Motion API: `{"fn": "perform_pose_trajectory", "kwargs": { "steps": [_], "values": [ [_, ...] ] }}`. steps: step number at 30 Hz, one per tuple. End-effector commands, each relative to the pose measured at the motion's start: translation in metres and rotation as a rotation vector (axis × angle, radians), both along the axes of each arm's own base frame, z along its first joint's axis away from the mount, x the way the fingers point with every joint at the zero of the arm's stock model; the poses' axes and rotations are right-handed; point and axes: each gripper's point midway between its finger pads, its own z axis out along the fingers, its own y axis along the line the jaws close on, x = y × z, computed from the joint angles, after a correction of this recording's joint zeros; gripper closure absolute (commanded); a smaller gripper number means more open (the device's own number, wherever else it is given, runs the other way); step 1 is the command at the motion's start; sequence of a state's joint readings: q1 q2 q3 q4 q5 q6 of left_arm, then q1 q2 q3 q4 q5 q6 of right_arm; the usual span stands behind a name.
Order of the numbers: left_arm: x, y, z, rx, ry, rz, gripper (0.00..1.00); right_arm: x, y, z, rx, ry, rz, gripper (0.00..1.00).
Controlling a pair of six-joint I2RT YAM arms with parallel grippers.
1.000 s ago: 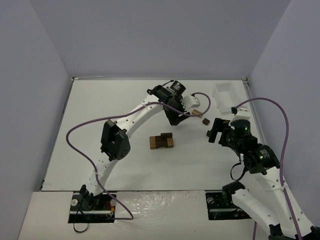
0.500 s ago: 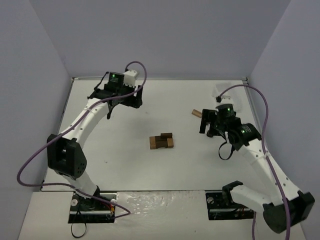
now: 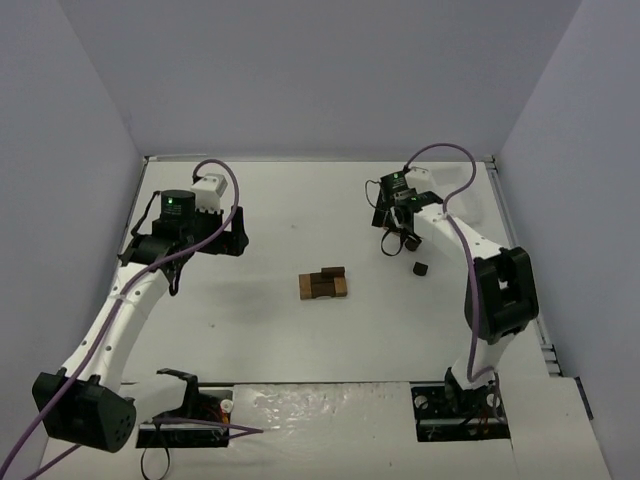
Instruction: Build the wood block tower
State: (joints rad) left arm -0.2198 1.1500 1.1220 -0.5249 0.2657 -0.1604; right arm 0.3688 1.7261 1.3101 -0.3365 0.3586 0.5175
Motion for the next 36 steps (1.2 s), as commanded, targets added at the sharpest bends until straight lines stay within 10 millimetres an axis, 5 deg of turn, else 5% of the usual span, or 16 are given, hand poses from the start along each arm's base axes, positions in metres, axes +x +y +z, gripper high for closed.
{"fn": "perform_pose_trajectory", "kwargs": {
  "steps": [1,8,22,30,36],
  "values": [
    [-0.018,0.006,0.004,-0.004,-0.01,0.008,0.13,0.043,-0.011,-0.001,-0.007,-0.105,-0.204,0.13],
    [-0.034,0.002,-0.009,-0.024,0.039,-0.013,0.13,0.069,-0.009,-0.043,0.007,-0.06,-0.269,0.1],
    [-0.031,-0.002,-0.012,-0.035,0.06,-0.024,0.12,0.079,-0.013,-0.083,-0.004,0.015,-0.266,0.15],
    [-0.031,-0.003,-0.01,-0.045,0.063,-0.022,0.12,0.071,-0.014,-0.082,-0.005,0.026,-0.246,0.29],
    [-0.03,-0.006,-0.005,-0.064,0.06,-0.027,0.12,0.062,-0.012,-0.083,0.007,0.043,-0.219,0.53]
  ]
}}
